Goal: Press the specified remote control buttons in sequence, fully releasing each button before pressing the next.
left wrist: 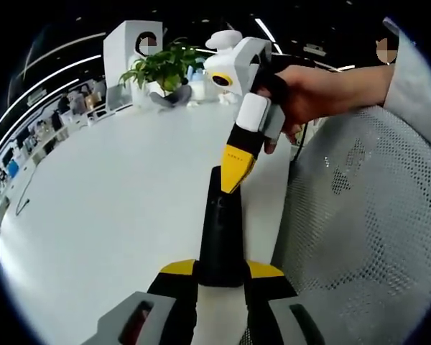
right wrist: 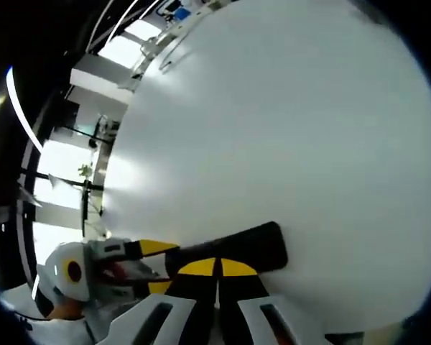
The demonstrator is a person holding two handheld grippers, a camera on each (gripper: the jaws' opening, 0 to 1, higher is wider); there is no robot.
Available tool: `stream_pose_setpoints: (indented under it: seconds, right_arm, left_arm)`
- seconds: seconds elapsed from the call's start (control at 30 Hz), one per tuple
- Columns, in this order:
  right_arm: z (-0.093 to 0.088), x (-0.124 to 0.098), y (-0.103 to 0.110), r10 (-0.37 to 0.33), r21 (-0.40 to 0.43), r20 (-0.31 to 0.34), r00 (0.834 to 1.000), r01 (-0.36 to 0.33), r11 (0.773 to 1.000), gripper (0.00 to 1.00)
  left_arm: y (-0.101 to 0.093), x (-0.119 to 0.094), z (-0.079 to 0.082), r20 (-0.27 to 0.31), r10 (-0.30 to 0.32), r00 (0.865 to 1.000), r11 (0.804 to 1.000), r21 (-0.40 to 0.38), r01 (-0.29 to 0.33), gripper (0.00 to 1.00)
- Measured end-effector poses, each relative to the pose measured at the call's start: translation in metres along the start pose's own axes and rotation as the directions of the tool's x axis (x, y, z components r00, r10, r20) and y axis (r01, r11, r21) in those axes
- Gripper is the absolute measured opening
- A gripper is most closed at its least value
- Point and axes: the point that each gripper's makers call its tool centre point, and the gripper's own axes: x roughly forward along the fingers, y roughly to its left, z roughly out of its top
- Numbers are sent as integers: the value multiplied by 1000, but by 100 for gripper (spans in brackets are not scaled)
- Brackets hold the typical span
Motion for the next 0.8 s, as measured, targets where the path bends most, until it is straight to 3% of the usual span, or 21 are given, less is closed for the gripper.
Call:
stream_pose_setpoints:
  seconds: [0.13,0.37,0.8]
  right_arm:
    - [0,0,2,-23,-63,3,1000,23,998,0]
    - [1,0,0,-11,-39,3,1000,11,999,0]
    - [-1,2,-1,-44,-133,9,999,44,990,0]
  left_arm:
    - [0,0,0,-1,0,1000,1000,-1,0,24]
    - [-1,0,-1,-7,-6,1000,1000,0,6,24]
    - [-2,3,2,8,-7,1000,1000,9,7,25]
